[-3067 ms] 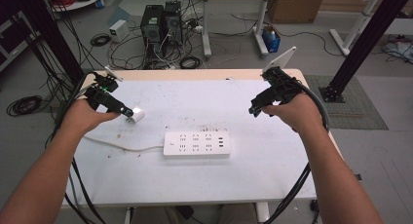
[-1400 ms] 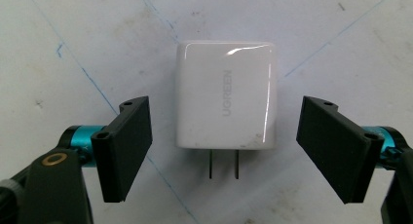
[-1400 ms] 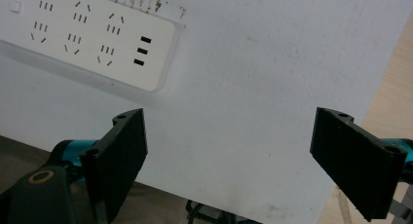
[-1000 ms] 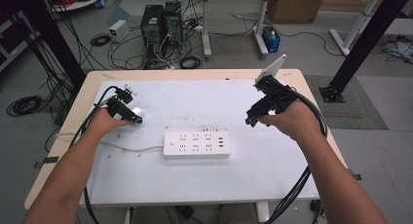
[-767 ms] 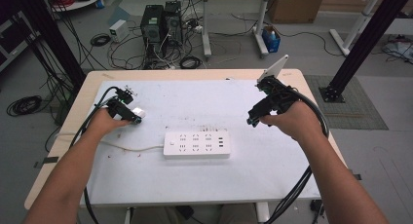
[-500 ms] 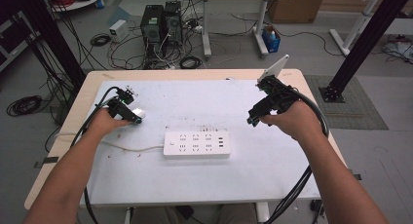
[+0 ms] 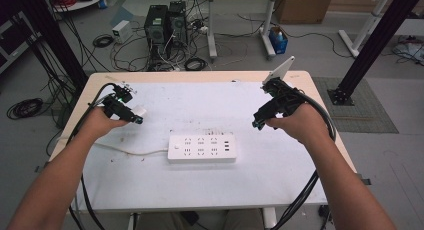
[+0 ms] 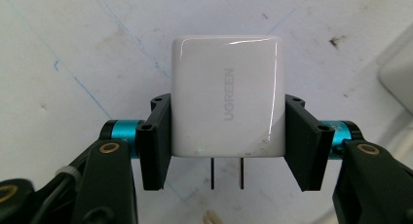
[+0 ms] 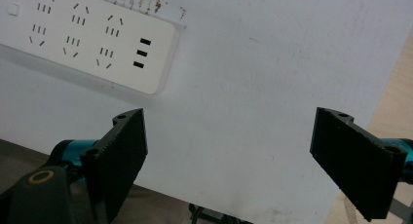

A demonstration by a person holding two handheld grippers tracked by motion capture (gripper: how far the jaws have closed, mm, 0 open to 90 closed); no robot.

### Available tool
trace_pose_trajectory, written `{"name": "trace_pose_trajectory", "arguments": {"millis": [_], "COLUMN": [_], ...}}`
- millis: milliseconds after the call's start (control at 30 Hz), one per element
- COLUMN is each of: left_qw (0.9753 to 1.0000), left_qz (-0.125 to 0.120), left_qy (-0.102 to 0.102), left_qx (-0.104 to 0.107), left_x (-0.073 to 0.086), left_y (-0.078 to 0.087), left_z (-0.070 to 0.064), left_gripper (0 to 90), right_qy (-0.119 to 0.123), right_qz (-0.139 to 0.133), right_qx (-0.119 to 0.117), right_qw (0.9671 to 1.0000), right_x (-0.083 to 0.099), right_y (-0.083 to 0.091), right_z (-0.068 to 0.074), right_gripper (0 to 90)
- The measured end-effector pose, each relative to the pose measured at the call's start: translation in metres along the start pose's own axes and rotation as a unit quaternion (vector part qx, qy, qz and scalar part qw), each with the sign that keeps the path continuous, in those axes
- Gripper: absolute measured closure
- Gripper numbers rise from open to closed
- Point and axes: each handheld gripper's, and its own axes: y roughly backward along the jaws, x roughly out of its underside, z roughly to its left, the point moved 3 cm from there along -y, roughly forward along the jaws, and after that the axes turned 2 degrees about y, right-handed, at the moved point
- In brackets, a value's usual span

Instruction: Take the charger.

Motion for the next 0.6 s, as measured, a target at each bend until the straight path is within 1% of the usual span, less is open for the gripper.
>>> {"name": "trace_pose_trajectory", "arguments": {"millis": [33,67,200,333,400,433,467,500,533,567,600], "left_qw": [1.0,1.0,0.9999,0.9997,0.9996,0.9996,0.9995,0.9994,0.9995,0.9994,0.9994], "left_qz": [-0.006,-0.007,-0.016,-0.018,-0.024,-0.024,-0.027,-0.029,-0.025,-0.026,-0.026], "left_qy": [0.005,0.001,-0.002,-0.014,-0.016,-0.016,-0.017,-0.017,-0.02,-0.02,-0.02], "left_qx": [0.0,-0.002,-0.001,-0.006,-0.002,-0.002,-0.001,0.0,-0.003,-0.003,-0.003], "left_x": [0.0,0.0,-0.001,-0.003,-0.005,-0.005,-0.006,-0.007,-0.007,-0.007,-0.007], "left_y": [0.004,0.011,0.032,0.052,0.062,0.062,0.071,0.075,0.081,0.085,0.085], "left_z": [-0.002,-0.004,-0.012,-0.023,-0.028,-0.028,-0.032,-0.034,-0.038,-0.04,-0.04], "left_gripper": [42.7,42.7,42.7,42.7,42.7,42.7,42.7,42.7,42.7,42.7,42.7], "right_qy": [-0.001,0.0,-0.007,-0.01,-0.008,-0.008,-0.005,-0.002,0.002,0.002,0.004], "right_qz": [-0.001,0.0,-0.001,0.002,0.0,0.0,-0.005,-0.006,-0.007,-0.007,-0.008], "right_qx": [-0.001,-0.002,-0.008,-0.01,-0.011,-0.011,-0.01,-0.009,-0.008,-0.008,-0.008], "right_qw": [1.0,1.0,0.9999,0.9999,0.9999,0.9999,0.9999,0.9999,0.9999,0.9999,0.9999], "right_x": [0.0,0.0,0.0,0.001,0.001,0.001,0.001,0.001,0.001,0.001,0.001], "right_y": [0.0,0.0,-0.003,-0.004,-0.004,-0.004,-0.001,0.0,0.001,0.002,0.003], "right_z": [0.0,0.0,-0.003,-0.005,-0.005,-0.005,-0.003,-0.002,-0.001,0.0,0.001], "right_gripper": [13.0,13.0,13.0,13.0,13.0,13.0,13.0,13.0,13.0,13.0,13.0]}}
